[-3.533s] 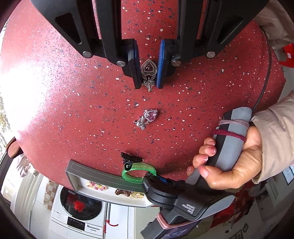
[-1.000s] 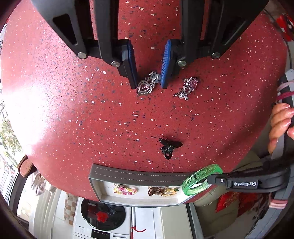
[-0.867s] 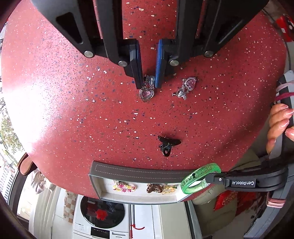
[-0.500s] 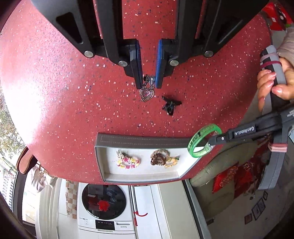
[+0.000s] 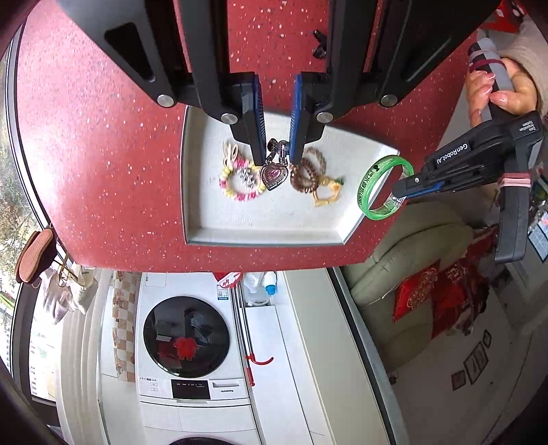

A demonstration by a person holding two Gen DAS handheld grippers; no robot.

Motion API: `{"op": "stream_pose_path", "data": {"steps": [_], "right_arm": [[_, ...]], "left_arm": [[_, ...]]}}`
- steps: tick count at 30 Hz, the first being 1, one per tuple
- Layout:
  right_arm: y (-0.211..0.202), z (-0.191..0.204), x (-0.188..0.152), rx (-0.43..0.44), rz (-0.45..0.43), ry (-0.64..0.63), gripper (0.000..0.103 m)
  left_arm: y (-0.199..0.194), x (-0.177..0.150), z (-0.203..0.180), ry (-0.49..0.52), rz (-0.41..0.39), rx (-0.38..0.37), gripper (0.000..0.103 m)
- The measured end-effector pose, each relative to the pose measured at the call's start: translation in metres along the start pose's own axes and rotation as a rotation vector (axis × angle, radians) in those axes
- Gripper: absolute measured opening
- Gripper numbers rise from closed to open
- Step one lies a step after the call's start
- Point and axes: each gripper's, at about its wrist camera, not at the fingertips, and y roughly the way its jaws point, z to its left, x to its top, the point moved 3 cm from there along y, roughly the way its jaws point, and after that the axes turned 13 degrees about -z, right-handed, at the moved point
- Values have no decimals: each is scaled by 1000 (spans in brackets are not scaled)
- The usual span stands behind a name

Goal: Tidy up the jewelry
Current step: 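Carry the green bangle to the tray while the right tool carries the heart pendant there, then release the green bangle in the tray while the right tool releases the heart pendant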

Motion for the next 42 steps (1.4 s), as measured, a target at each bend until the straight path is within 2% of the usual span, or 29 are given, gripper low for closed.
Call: {"op": "stream_pose_path", "data": {"steps": [4, 8, 18, 28, 30, 31, 32, 34, 42], "right_arm": [[25, -9, 19, 0, -12, 22, 15], [56, -19, 20, -14, 6, 41, 15], [120, -41, -5, -56, 80, 75, 15], [136, -49, -26, -73, 139, 97, 17], [135, -50, -27, -65, 140, 107, 20], [133, -50, -26, -60, 137, 112, 27], [131, -50, -25, -55, 130, 118, 39], [125, -49, -22, -50, 108, 125, 52], [105, -46, -8, -24, 54, 168, 55]], "left_arm": [[23, 28, 3, -3, -4, 21, 29], [55, 35, 2, 29, -7, 63, 29], [122, -1, -1, 83, 60, 104, 29], [129, -13, -9, 165, 47, 163, 29], [128, -14, -9, 169, 42, 179, 29], [126, -14, -8, 166, 41, 182, 29], [125, -14, -7, 162, 41, 182, 29], [121, -13, -8, 148, 34, 181, 29], [99, -6, -13, 144, -25, 165, 30]]}}
